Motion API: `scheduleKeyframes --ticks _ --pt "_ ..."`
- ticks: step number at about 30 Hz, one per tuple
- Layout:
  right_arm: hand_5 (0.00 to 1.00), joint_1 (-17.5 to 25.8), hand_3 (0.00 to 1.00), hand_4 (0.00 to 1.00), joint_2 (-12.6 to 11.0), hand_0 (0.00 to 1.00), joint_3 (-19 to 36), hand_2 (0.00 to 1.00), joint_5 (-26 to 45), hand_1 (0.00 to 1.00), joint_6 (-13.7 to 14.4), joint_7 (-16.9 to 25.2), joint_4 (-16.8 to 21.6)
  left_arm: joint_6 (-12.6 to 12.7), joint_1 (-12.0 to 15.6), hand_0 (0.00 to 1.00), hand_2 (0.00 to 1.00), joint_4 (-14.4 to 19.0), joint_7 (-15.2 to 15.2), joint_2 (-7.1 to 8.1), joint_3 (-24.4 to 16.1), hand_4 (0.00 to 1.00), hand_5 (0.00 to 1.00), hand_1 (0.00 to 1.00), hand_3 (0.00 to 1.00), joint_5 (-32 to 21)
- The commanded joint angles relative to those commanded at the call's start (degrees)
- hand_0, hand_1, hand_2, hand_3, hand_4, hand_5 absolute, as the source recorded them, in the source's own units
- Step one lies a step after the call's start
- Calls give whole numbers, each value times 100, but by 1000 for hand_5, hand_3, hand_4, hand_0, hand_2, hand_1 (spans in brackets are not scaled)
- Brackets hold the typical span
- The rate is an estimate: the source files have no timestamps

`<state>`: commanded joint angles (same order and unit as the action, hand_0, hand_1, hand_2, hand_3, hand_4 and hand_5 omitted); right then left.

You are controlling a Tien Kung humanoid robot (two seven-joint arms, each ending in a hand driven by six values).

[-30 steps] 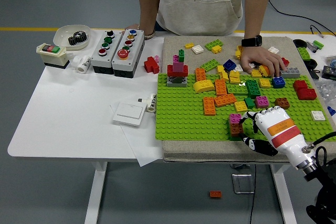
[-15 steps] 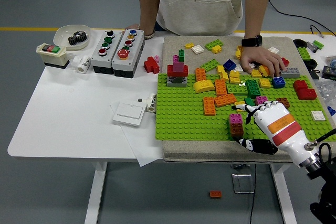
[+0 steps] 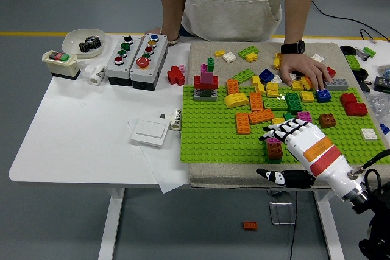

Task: Pick up the brick,pile it on top of brick,press brick,pick up the brick,pile it on top of brick,press brick

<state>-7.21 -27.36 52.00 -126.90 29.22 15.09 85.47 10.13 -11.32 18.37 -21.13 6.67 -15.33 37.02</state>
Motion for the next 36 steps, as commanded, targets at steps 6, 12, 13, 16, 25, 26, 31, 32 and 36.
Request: scheduleKeyframes --ticks 6,12,13,16,25,26,31,32,36 --pt "561 -41 548 840 -8 629 -160 659 -37 609 -90 -20 -66 8 -9 855 816 2 9 3 19 714 679 810 620 -8" --pt "548 -115 548 837 16 623 -226 645 -109 602 -177 -78 -220 11 -14 855 817 5 11 1 23 711 676 810 621 -16" --pt "548 -123 548 837 21 623 -227 645 -115 602 -191 -84 -256 12 -16 855 817 5 11 0 22 711 676 810 621 -15" --pt "548 -125 548 837 28 623 -216 645 -125 602 -199 -88 -323 11 -20 855 817 7 11 1 23 711 676 810 621 -15" --pt "532 -53 538 841 26 615 -124 619 -132 590 -113 -56 -418 5 -7 855 816 7 0 1 9 711 677 811 622 18" --pt "532 -40 538 841 22 615 -114 619 -130 590 -96 -47 -416 4 -2 855 816 7 -4 0 2 711 677 811 622 32" --pt "526 -19 537 845 30 610 -104 613 -133 588 -86 -39 -450 -7 12 855 817 9 -20 -1 -22 711 677 811 622 78" --pt "526 -13 537 845 30 610 -107 613 -134 588 -88 -37 -459 -8 15 855 817 9 -22 -2 -26 711 677 811 622 85" --pt "521 -1 536 847 30 606 -123 606 -138 582 -93 -36 -503 -9 24 859 817 10 -24 -3 -31 711 677 812 622 93"
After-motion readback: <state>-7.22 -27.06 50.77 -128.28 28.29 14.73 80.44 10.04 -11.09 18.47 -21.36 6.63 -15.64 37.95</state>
